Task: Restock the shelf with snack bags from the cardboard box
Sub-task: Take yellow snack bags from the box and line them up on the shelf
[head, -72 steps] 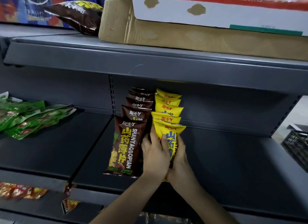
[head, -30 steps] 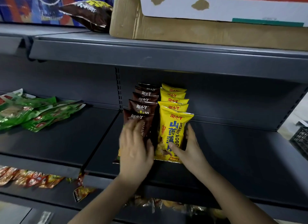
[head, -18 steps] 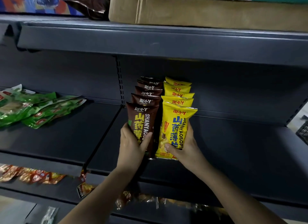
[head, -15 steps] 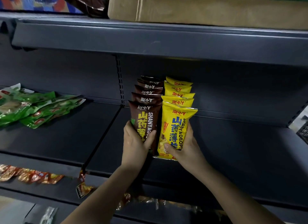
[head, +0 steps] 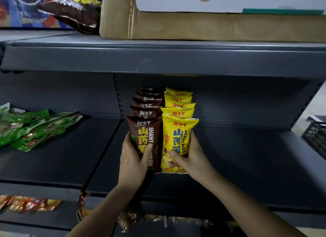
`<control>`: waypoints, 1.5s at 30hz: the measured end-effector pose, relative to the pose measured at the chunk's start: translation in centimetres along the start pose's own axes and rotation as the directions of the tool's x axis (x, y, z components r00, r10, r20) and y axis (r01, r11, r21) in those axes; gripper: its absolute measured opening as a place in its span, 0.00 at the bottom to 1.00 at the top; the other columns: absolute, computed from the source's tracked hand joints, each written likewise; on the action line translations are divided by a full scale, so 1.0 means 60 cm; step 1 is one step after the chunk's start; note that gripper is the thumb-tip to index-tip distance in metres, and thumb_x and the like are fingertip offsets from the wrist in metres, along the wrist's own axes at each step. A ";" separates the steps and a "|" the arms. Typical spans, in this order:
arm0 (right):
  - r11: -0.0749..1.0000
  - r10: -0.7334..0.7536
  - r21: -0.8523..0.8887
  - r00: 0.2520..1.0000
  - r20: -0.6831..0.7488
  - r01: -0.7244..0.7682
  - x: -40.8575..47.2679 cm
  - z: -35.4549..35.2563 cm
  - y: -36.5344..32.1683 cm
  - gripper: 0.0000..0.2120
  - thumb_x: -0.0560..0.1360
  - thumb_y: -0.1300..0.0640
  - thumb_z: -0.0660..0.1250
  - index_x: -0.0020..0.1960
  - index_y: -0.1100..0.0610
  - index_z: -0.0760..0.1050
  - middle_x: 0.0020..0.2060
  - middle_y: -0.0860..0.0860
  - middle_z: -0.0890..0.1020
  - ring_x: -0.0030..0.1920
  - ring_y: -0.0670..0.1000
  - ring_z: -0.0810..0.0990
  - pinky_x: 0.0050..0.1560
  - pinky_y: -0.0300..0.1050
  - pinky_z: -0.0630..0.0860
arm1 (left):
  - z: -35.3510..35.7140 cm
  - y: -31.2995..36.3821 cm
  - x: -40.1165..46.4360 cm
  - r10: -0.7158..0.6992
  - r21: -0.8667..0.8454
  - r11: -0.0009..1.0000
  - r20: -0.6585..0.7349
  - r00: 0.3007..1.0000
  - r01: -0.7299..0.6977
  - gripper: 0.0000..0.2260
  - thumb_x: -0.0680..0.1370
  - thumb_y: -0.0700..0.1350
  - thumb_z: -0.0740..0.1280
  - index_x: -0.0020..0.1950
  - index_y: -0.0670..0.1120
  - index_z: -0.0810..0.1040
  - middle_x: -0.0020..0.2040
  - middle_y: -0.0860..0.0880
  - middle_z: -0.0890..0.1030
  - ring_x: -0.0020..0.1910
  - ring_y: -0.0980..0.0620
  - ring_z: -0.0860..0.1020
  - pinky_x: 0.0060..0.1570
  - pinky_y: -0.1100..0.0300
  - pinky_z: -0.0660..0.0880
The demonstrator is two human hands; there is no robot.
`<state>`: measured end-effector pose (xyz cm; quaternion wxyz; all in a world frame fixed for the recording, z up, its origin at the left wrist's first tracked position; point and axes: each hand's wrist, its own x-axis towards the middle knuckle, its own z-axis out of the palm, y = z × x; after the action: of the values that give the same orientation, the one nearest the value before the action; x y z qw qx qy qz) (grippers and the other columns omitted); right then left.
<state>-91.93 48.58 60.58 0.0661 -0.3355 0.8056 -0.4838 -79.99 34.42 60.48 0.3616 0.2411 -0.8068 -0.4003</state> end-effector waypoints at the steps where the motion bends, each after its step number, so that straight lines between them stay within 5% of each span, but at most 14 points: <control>1: 1.000 -0.001 -0.006 1.000 0.008 0.001 -0.002 0.000 -0.001 0.41 0.65 0.33 0.65 0.73 0.43 0.54 0.65 0.43 0.70 0.66 0.46 0.70 0.64 0.55 0.72 | -0.001 0.000 0.001 -0.005 -0.011 1.000 0.013 1.000 0.005 0.35 0.72 0.63 0.60 0.73 0.47 0.56 0.67 0.51 0.68 0.66 0.52 0.68 0.64 0.51 0.69; 6: 0.999 0.035 -0.021 0.999 0.005 -0.035 -0.011 0.001 -0.005 0.40 0.68 0.35 0.65 0.74 0.50 0.56 0.66 0.48 0.70 0.65 0.49 0.72 0.63 0.54 0.73 | 0.001 0.006 0.007 -0.070 0.004 0.998 0.044 0.997 0.070 0.28 0.76 0.56 0.63 0.71 0.46 0.58 0.65 0.50 0.71 0.63 0.50 0.71 0.56 0.57 0.68; 11: 0.997 0.064 -0.035 0.997 0.053 -0.062 -0.024 -0.022 -0.012 0.31 0.71 0.42 0.67 0.68 0.53 0.66 0.63 0.52 0.73 0.64 0.51 0.73 0.64 0.49 0.71 | -0.006 0.016 0.001 -0.080 0.074 0.994 0.005 0.997 0.080 0.30 0.77 0.55 0.63 0.72 0.39 0.60 0.67 0.41 0.68 0.68 0.43 0.66 0.67 0.49 0.64; 16: 0.991 0.055 -0.122 0.996 0.063 -0.047 -0.075 -0.077 -0.013 0.22 0.77 0.52 0.64 0.68 0.61 0.69 0.63 0.56 0.75 0.64 0.53 0.74 0.61 0.41 0.69 | -0.005 0.071 -0.049 0.185 0.273 0.953 -0.178 0.966 -0.132 0.24 0.71 0.42 0.62 0.66 0.36 0.67 0.62 0.36 0.71 0.63 0.37 0.67 0.64 0.47 0.64; 20: 0.996 0.060 -0.062 0.997 0.045 -0.057 -0.168 -0.148 0.005 0.17 0.78 0.55 0.63 0.66 0.59 0.72 0.60 0.53 0.78 0.57 0.49 0.78 0.59 0.39 0.72 | 0.031 0.125 -0.148 0.318 0.171 0.939 -0.109 0.942 -0.297 0.18 0.69 0.32 0.60 0.59 0.38 0.72 0.55 0.40 0.73 0.57 0.43 0.69 0.57 0.52 0.67; 26: 0.993 0.097 -0.077 0.990 0.103 -0.089 -0.347 -0.257 0.090 0.10 0.79 0.58 0.62 0.59 0.52 0.76 0.52 0.45 0.80 0.52 0.43 0.78 0.51 0.33 0.74 | 0.138 0.153 -0.335 0.389 0.111 0.905 0.179 0.904 -0.411 0.14 0.69 0.36 0.56 0.51 0.40 0.77 0.50 0.43 0.77 0.50 0.46 0.74 0.49 0.55 0.71; 31: 0.940 0.255 -0.288 0.938 0.235 -0.183 -0.454 -0.307 0.226 0.10 0.79 0.54 0.62 0.59 0.50 0.76 0.54 0.46 0.81 0.53 0.45 0.79 0.52 0.41 0.75 | 0.249 0.144 -0.469 0.273 0.128 0.925 0.436 0.858 -0.359 0.13 0.71 0.38 0.55 0.49 0.45 0.76 0.45 0.44 0.79 0.47 0.48 0.74 0.44 0.55 0.73; 36: 0.891 0.381 -0.370 0.875 0.298 -0.263 -0.510 -0.324 0.322 0.12 0.79 0.53 0.59 0.60 0.51 0.74 0.53 0.46 0.78 0.53 0.49 0.79 0.52 0.48 0.77 | 0.336 0.125 -0.532 0.102 0.217 0.918 0.679 0.727 -0.332 0.11 0.66 0.34 0.61 0.43 0.43 0.79 0.42 0.46 0.79 0.44 0.42 0.79 0.42 0.52 0.77; 41: 0.836 0.511 -0.428 0.770 0.383 -0.343 -0.535 -0.318 0.390 0.13 0.79 0.52 0.57 0.61 0.54 0.74 0.56 0.51 0.77 0.55 0.53 0.78 0.54 0.49 0.76 | 0.392 0.102 -0.563 -0.136 0.366 0.901 0.748 0.649 -0.233 0.13 0.76 0.36 0.58 0.57 0.46 0.75 0.56 0.49 0.75 0.60 0.48 0.71 0.55 0.55 0.69; 45: 0.738 0.664 -0.494 0.627 0.409 -0.459 -0.547 -0.297 0.450 0.12 0.78 0.53 0.57 0.58 0.55 0.73 0.56 0.54 0.78 0.52 0.57 0.80 0.51 0.51 0.77 | 0.420 0.082 -0.580 -0.396 0.529 0.835 0.766 0.506 -0.149 0.13 0.79 0.40 0.55 0.61 0.44 0.71 0.61 0.45 0.72 0.61 0.45 0.70 0.57 0.51 0.69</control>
<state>-87.32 89.81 40.52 0.3899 -0.1947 0.8842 -0.1684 -78.40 72.68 40.38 -0.1958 0.1623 -0.9339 -0.2512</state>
